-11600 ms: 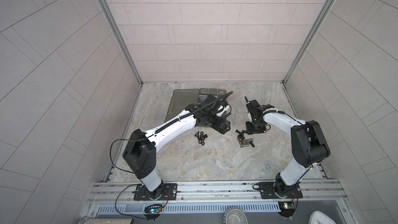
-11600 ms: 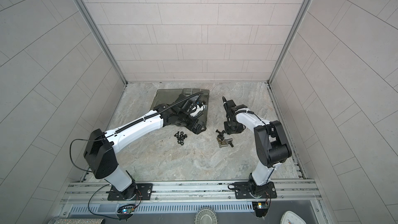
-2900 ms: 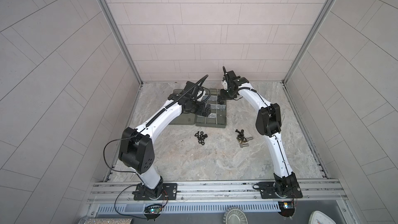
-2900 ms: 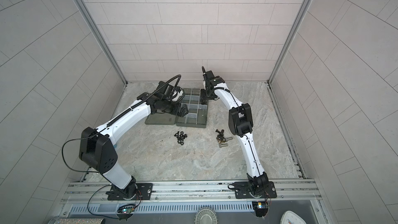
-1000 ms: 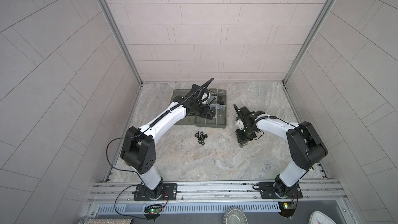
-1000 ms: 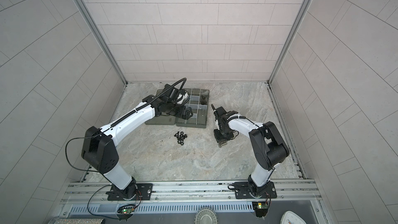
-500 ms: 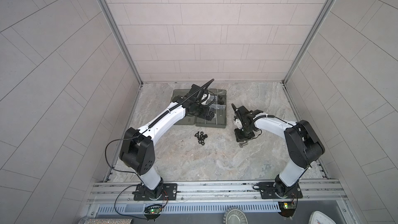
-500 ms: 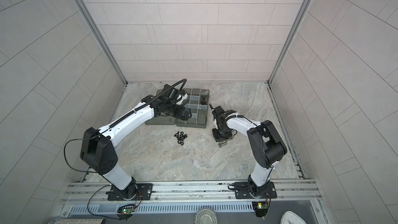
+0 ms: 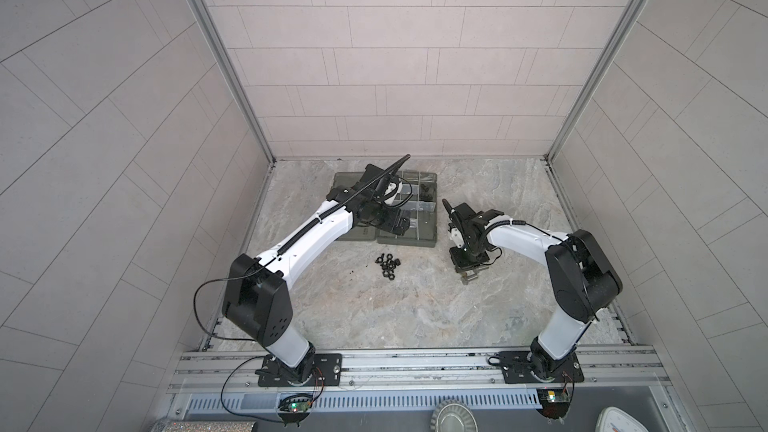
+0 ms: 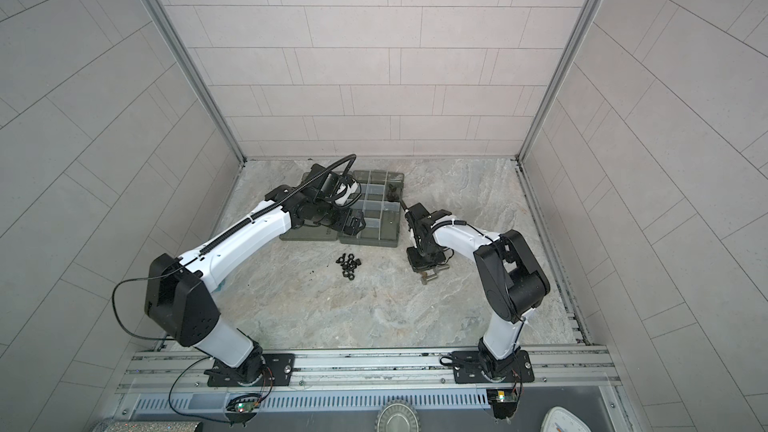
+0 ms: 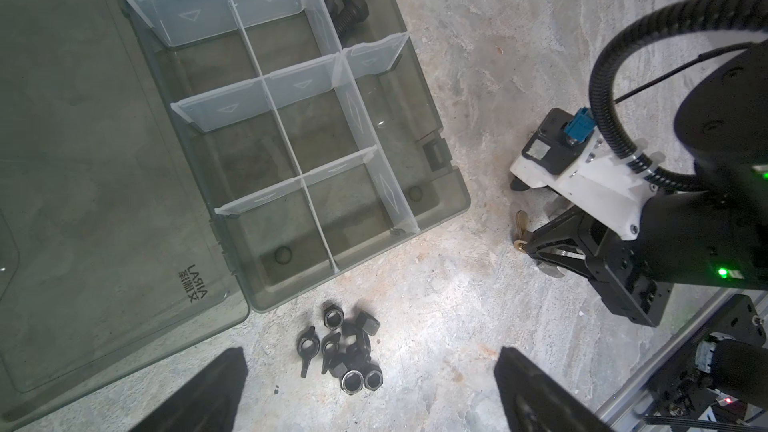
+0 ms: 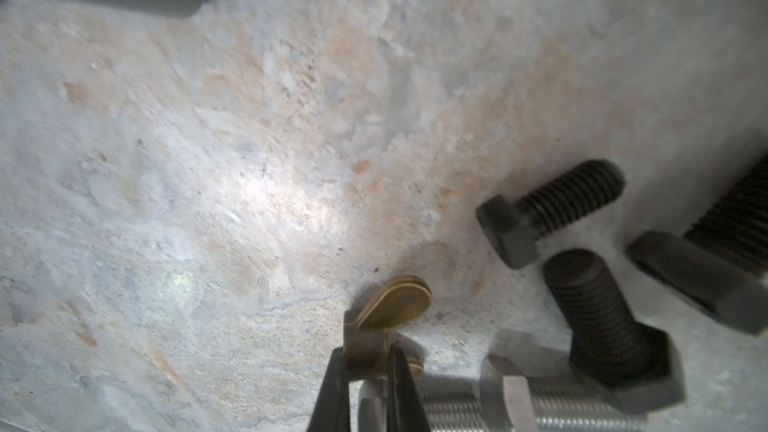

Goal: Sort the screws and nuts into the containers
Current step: 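Lift the brass wing nut and carry it over the box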

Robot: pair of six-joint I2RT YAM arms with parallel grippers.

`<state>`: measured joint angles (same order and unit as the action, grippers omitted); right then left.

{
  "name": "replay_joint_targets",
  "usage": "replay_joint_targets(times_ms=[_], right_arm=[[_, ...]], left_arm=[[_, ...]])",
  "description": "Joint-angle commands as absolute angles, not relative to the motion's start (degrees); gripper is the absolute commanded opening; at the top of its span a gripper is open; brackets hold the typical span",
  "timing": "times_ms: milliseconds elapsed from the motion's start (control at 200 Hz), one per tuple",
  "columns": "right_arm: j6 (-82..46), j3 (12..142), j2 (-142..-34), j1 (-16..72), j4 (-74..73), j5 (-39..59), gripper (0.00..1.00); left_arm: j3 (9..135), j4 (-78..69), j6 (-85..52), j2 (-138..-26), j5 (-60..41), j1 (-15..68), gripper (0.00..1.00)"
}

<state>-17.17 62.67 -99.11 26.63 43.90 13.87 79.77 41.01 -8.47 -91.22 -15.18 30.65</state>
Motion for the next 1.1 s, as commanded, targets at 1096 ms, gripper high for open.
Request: replay_joint_targets(times_ms=[1096], right_arm=[[-16.62, 122.82, -129.30, 26.37, 53.69, 16.75, 0.00]], left_arm=[[77.90, 42.62, -9.04, -87.99, -14.76, 28.67, 1.00]])
